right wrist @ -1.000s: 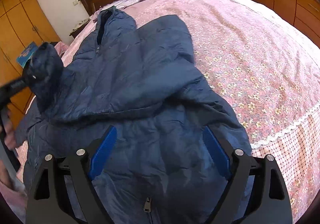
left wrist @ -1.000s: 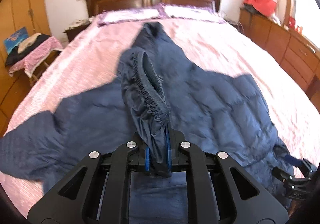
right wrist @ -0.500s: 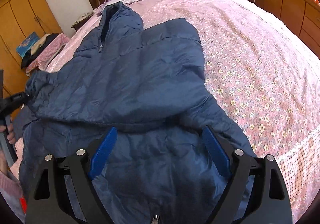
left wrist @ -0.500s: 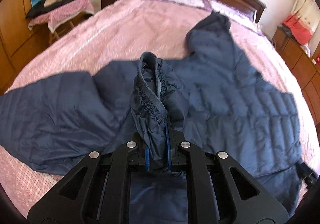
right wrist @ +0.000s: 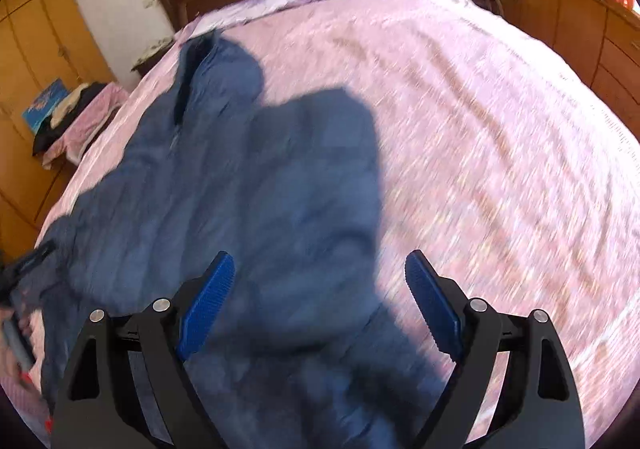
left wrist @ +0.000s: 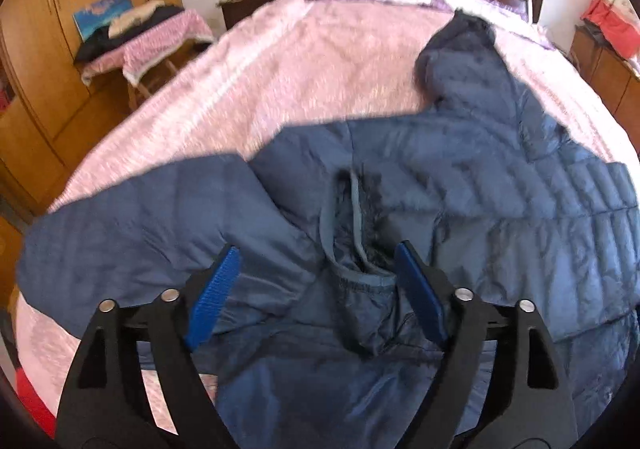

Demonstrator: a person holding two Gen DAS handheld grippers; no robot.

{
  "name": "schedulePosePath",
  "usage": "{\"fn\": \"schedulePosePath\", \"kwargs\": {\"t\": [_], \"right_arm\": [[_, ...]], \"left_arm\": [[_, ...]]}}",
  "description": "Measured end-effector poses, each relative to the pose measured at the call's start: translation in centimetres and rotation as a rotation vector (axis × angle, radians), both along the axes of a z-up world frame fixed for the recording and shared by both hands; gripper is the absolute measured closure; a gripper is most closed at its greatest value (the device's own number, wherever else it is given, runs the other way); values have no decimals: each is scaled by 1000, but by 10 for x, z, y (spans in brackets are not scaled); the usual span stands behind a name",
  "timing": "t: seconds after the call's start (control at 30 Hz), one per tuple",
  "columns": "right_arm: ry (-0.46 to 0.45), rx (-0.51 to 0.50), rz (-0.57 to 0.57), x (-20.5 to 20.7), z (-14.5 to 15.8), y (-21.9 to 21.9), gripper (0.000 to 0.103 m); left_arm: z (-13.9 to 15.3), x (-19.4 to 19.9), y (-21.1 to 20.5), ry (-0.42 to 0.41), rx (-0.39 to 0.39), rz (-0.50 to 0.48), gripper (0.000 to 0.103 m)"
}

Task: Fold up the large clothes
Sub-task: 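Lay the held sleeve across the jacket front and open the left gripper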

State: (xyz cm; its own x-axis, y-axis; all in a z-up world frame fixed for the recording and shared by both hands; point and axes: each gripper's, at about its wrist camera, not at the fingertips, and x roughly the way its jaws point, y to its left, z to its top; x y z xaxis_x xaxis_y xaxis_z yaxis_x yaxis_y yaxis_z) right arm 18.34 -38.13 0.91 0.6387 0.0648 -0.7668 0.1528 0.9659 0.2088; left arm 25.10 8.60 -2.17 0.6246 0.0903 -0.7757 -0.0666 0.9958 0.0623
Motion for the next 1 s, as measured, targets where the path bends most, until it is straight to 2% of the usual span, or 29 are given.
{"fn": "schedulePosePath", "kwargs": {"t": [0.1, 0.2, 0.33, 0.4, 0.5, 0.67, 0.7, 0.73, 0.77, 0.83, 0.87, 0.93, 1.0], "right_arm": [[-14, -3, -39, 21, 4, -19, 18], [-5, 5, -49, 42, 1, -30, 17], [18, 173, -39, 68, -14, -44, 14], [33, 237, -49, 79, -23, -52, 13], [59, 319, -56, 100, -42, -63, 13], [56, 480, -79, 116, -72, -76, 14], [40, 539, -85, 116, -76, -78, 20], [22, 575, -79, 114, -76, -79, 46], [-8, 594, -73, 110, -73, -77, 61], [-57, 537, -47, 102, -57, -72, 82], [-91, 480, -35, 97, -46, -70, 86], [-149, 326, -32, 89, -22, -65, 88], [-106, 222, -64, 99, -24, -68, 88]], "left_arm": [[20, -3, -3, -43, 9, 13, 21], [24, 4, -14, -40, -42, -23, 21], [3, 22, -33, 10, -100, -74, 22], [-12, 31, -41, 44, -110, -86, 39], [-34, 45, -43, 96, -118, -75, 54], [-57, 57, -48, 126, -88, -83, 57], [-59, 59, -50, 128, -85, -83, 57], [-59, 59, -50, 129, -82, -85, 57], [-60, 60, -51, 127, -80, -91, 56], [-58, 60, -54, 119, -88, -114, 56], [-58, 61, -56, 117, -95, -128, 55], [-59, 63, -62, 120, -105, -140, 54], [-64, 67, -69, 129, -101, -143, 52]]}}
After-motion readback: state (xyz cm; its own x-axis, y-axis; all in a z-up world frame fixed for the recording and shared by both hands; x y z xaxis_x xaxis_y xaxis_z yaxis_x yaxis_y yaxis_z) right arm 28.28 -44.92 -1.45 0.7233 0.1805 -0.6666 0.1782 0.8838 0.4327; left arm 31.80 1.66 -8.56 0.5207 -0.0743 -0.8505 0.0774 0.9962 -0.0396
